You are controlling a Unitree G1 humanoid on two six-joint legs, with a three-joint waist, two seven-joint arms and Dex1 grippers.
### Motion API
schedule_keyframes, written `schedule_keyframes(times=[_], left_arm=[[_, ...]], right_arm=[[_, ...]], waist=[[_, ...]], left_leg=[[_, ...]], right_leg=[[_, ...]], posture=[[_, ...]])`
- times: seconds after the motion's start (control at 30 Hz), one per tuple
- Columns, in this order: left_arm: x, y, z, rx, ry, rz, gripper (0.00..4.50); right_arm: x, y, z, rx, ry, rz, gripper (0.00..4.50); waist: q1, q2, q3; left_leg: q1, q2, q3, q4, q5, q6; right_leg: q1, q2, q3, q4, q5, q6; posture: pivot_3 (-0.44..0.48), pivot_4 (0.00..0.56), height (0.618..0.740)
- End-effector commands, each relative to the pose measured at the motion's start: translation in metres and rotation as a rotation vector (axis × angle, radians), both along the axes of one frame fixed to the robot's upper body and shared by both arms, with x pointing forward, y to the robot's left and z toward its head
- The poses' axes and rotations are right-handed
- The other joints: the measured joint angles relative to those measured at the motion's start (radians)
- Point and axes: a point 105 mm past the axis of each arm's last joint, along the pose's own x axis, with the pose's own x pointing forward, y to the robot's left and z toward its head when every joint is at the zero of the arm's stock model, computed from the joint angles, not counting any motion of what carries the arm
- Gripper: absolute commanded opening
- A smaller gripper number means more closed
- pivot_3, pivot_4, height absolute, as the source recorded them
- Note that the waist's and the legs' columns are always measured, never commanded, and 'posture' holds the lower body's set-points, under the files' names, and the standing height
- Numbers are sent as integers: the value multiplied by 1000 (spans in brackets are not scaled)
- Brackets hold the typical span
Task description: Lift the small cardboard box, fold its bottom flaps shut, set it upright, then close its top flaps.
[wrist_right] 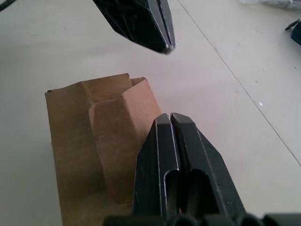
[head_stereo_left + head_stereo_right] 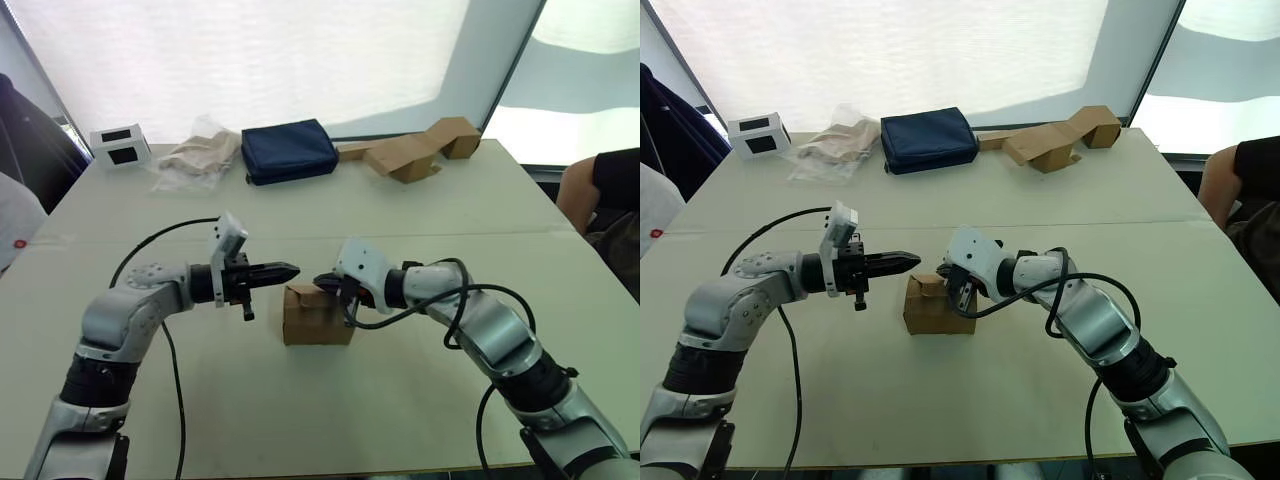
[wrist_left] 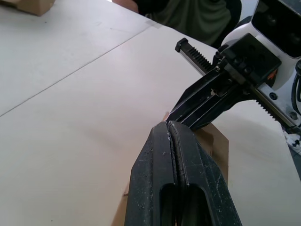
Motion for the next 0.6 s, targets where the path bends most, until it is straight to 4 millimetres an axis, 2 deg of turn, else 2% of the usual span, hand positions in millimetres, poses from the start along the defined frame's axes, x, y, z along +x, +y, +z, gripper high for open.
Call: schedule_keyframes(times=[0.03, 0.37, 0.47, 0.6], left_arm=[[1, 1, -6, 34, -29, 27, 13], [-5, -4, -19, 42, -14, 35, 13], [-4, -4, -17, 25, -17, 44, 13], [-1, -6, -12, -8, -18, 56, 13]], right_arm=[[-5, 5, 12, 28, -55, 17, 0], [-9, 3, 19, 69, -86, 16, 0], [-17, 1, 22, 93, -85, 44, 0], [-30, -2, 16, 85, -63, 94, 0]], waist=[[-1, 0, 0], [3, 0, 0], [3, 0, 0], [3, 0, 0]], left_leg=[[0, 0, 0, 0, 0, 0], [0, 0, 0, 0, 0, 0], [0, 0, 0, 0, 0, 0], [0, 0, 0, 0, 0, 0]], right_leg=[[0, 0, 0, 0, 0, 0], [0, -1, 0, 0, 0, 0], [0, -1, 0, 0, 0, 0], [0, -1, 0, 0, 0, 0]], posture=[[0, 150, 740], [0, 150, 740], [0, 150, 740], [0, 150, 740]])
